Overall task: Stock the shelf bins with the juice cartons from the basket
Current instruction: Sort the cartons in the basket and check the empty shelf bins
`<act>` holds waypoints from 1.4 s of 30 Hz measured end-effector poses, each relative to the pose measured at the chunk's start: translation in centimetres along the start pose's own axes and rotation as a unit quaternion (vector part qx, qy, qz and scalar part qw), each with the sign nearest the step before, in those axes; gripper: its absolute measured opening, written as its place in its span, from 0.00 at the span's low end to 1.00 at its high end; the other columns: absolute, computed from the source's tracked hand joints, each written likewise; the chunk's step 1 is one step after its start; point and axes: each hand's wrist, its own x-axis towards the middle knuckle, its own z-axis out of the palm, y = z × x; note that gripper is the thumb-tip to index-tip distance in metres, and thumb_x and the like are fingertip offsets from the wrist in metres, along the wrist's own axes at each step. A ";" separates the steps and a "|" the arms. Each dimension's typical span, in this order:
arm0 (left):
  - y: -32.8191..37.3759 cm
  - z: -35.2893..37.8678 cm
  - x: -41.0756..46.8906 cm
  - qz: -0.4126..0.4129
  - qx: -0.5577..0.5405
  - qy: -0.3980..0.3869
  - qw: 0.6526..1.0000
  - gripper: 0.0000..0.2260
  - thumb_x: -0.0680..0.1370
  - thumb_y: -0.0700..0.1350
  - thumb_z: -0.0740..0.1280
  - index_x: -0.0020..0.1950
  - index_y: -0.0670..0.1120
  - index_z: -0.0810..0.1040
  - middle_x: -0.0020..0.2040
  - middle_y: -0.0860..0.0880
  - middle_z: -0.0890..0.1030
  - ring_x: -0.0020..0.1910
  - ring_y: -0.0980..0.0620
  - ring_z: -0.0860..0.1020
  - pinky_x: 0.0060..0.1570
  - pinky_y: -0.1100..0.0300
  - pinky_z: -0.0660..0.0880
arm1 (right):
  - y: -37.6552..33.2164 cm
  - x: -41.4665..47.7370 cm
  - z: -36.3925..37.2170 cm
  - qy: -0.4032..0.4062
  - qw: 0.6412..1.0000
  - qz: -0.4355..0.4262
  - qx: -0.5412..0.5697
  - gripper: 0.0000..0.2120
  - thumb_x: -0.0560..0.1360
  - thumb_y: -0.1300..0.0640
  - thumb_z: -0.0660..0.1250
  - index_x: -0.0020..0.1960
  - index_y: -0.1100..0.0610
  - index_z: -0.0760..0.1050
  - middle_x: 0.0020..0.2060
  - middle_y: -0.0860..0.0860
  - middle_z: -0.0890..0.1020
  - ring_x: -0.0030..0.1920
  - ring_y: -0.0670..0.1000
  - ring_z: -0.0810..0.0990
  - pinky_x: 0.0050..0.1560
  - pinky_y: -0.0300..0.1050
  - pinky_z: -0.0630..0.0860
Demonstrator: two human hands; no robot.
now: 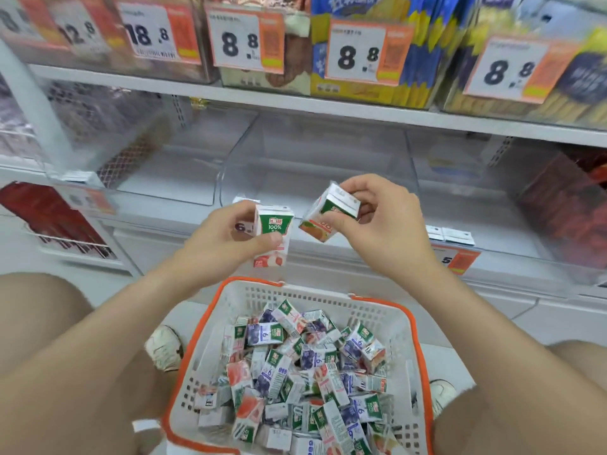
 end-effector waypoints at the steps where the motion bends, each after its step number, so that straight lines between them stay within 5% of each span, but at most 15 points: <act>1: -0.2 -0.6 0.3 0.011 0.027 0.012 1.000 0.13 0.77 0.49 0.78 0.60 0.56 0.83 0.55 0.56 0.85 0.48 0.54 0.87 0.51 0.57 0.83 | -0.2 0.5 0.4 0.012 1.000 -0.014 0.001 0.15 0.71 0.48 0.80 0.54 0.44 0.79 0.43 0.38 0.85 0.43 0.44 0.83 0.56 0.55 0.80; 5: -2.1 -2.0 1.2 0.027 0.154 0.008 0.988 0.16 0.72 0.47 0.82 0.57 0.56 0.83 0.66 0.55 0.75 0.47 0.59 0.83 0.46 0.61 0.82 | 0.0 2.4 2.9 0.027 0.996 -0.080 -0.008 0.15 0.74 0.59 0.73 0.60 0.51 0.78 0.49 0.42 0.86 0.45 0.46 0.84 0.53 0.51 0.82; 8: -3.0 -1.4 1.3 0.004 0.224 0.015 0.975 0.18 0.68 0.46 0.85 0.53 0.56 0.83 0.74 0.54 0.68 0.63 0.51 0.79 0.62 0.52 0.78 | 1.0 3.9 5.0 0.002 0.996 -0.085 -0.032 0.15 0.74 0.61 0.71 0.60 0.52 0.79 0.49 0.44 0.86 0.46 0.48 0.84 0.52 0.52 0.82; 15: -3.2 0.4 1.5 0.006 0.194 0.041 0.980 0.19 0.69 0.42 0.84 0.55 0.57 0.83 0.70 0.55 0.62 0.69 0.46 0.76 0.69 0.49 0.74 | 0.9 6.2 8.6 -0.123 0.987 -0.042 -0.091 0.10 0.77 0.53 0.73 0.59 0.51 0.84 0.50 0.45 0.87 0.52 0.53 0.83 0.60 0.50 0.77; 19: -2.9 0.6 1.5 0.002 0.201 0.042 0.979 0.19 0.69 0.42 0.84 0.56 0.55 0.84 0.69 0.56 0.62 0.67 0.46 0.77 0.68 0.52 0.74 | 0.3 7.0 9.7 -0.208 0.971 -0.022 -0.114 0.13 0.84 0.56 0.63 0.63 0.56 0.83 0.58 0.52 0.86 0.62 0.57 0.81 0.64 0.49 0.76; 24: -2.7 0.3 1.4 0.020 0.191 0.046 0.980 0.18 0.70 0.42 0.83 0.57 0.54 0.85 0.69 0.57 0.64 0.63 0.50 0.79 0.63 0.53 0.78 | 0.0 7.4 8.9 -0.268 0.956 0.000 -0.119 0.18 0.86 0.56 0.56 0.70 0.53 0.79 0.65 0.50 0.84 0.68 0.56 0.78 0.67 0.47 0.72; 28: -1.8 -0.6 1.1 0.040 0.148 0.057 0.986 0.17 0.74 0.44 0.81 0.60 0.55 0.84 0.62 0.57 0.79 0.50 0.56 0.83 0.53 0.58 0.82 | -0.9 6.7 7.7 -0.194 0.981 -0.009 -0.020 0.16 0.84 0.58 0.59 0.67 0.52 0.82 0.52 0.45 0.86 0.58 0.48 0.82 0.62 0.45 0.76; 32: -0.9 -2.0 0.6 -0.031 -0.045 0.049 0.997 0.17 0.76 0.38 0.78 0.63 0.49 0.81 0.52 0.50 0.88 0.46 0.49 0.88 0.47 0.54 0.85 | -2.0 4.7 6.9 -0.203 0.973 -0.020 0.103 0.11 0.81 0.53 0.67 0.61 0.50 0.83 0.47 0.47 0.88 0.45 0.45 0.85 0.51 0.45 0.81; 38: -0.6 -5.0 -0.7 -0.023 -0.154 0.026 0.987 0.16 0.77 0.37 0.76 0.63 0.42 0.80 0.55 0.47 0.88 0.50 0.47 0.87 0.48 0.60 0.83 | -4.0 1.6 8.4 -0.209 0.964 -0.043 0.159 0.13 0.80 0.45 0.70 0.62 0.48 0.83 0.46 0.54 0.87 0.47 0.61 0.85 0.50 0.65 0.82; 42: -0.4 -8.0 -1.9 -0.005 -0.132 0.022 0.991 0.16 0.77 0.40 0.76 0.64 0.45 0.79 0.55 0.46 0.87 0.51 0.45 0.87 0.51 0.55 0.84 | -6.5 1.2 10.3 -0.176 0.958 -0.007 0.224 0.10 0.78 0.51 0.74 0.59 0.52 0.84 0.46 0.54 0.88 0.49 0.61 0.87 0.52 0.66 0.83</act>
